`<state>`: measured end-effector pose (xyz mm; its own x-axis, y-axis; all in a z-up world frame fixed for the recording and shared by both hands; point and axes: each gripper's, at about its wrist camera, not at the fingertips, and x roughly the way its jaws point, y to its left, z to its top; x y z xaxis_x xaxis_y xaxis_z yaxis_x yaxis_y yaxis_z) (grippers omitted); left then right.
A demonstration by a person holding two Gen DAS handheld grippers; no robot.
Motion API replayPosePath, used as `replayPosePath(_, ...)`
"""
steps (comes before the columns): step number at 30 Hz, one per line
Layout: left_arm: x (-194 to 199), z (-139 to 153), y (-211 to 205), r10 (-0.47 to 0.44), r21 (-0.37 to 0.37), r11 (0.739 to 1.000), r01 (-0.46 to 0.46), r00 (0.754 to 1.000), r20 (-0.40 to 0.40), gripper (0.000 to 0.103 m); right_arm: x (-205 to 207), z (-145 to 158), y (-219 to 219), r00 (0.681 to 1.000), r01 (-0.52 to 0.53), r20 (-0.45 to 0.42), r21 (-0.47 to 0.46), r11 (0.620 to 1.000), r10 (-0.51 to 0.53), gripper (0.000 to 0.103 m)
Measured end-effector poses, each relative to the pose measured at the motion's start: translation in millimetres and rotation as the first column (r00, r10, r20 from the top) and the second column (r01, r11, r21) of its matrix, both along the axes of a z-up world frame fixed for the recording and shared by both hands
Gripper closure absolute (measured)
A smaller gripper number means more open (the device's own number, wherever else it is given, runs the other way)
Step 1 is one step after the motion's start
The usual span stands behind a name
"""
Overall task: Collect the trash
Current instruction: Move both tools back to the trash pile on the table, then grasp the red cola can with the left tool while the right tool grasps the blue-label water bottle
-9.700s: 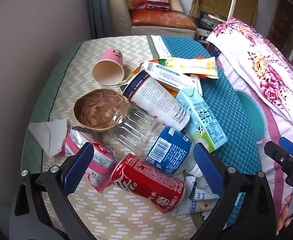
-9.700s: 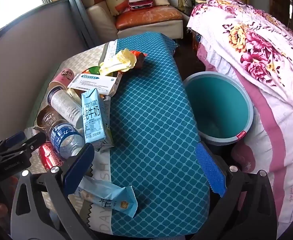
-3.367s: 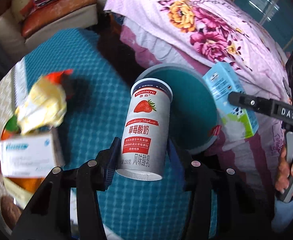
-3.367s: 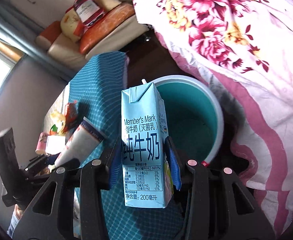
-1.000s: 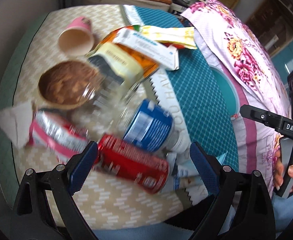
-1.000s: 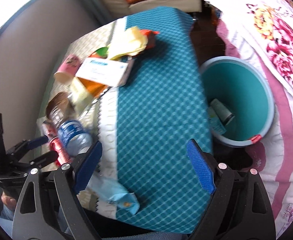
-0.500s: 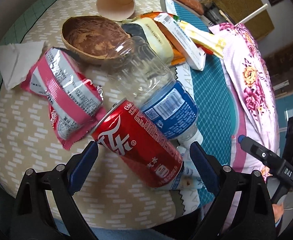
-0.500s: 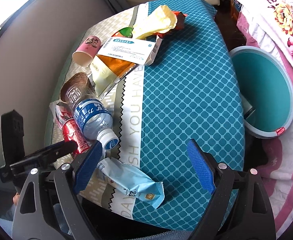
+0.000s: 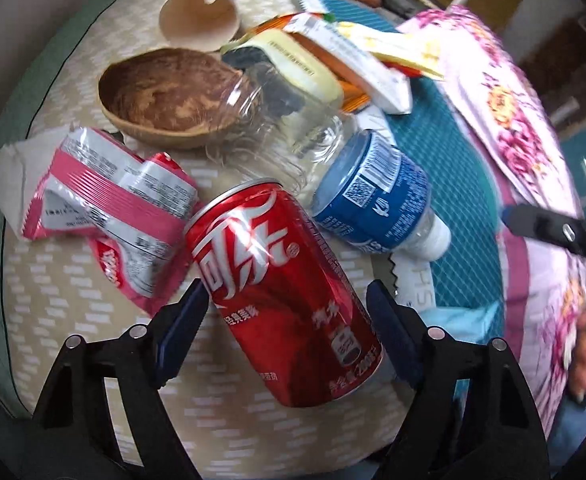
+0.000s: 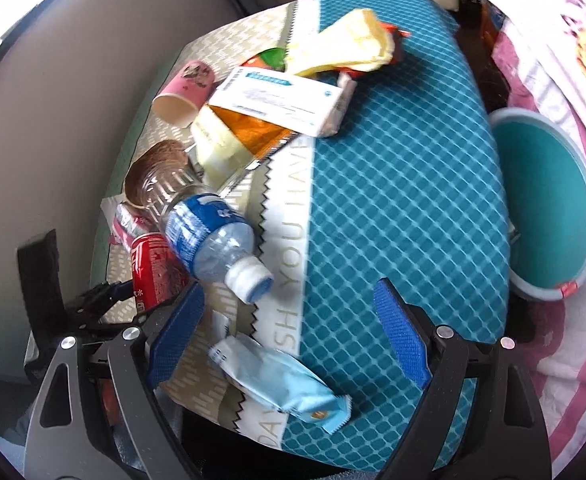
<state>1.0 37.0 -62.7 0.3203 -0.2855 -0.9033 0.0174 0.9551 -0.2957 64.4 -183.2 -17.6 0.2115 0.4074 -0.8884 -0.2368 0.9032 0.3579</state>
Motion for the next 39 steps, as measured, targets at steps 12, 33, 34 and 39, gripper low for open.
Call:
replayPosePath(12,-18,-5,62,-0.028,-0.05,0.998,0.03,0.999,0.035,0.024,24,-7,84,0.97,-0.244,-0.047,-0.131,0.961,0.24,0.021)
replayPosePath(33,-25,3,57,-0.064,-0.101,0.992,0.071,0.996,0.065,0.031,47,-34,131,0.928,-0.371,-0.104,-0.166,0.914,0.357,0.031)
replayPosePath(34,-25,6,54,-0.069,-0.101,0.992,0.076,0.995,0.075,0.031,48,-29,119,0.94,-0.34,-0.094,-0.135,0.931,0.329,0.031)
replayPosePath(39,-18,22,38,-0.099,-0.09,0.99,0.108,0.99,0.104,0.031,50,-9,67,0.98,-0.196,-0.035,-0.032,0.98,0.195,0.031)
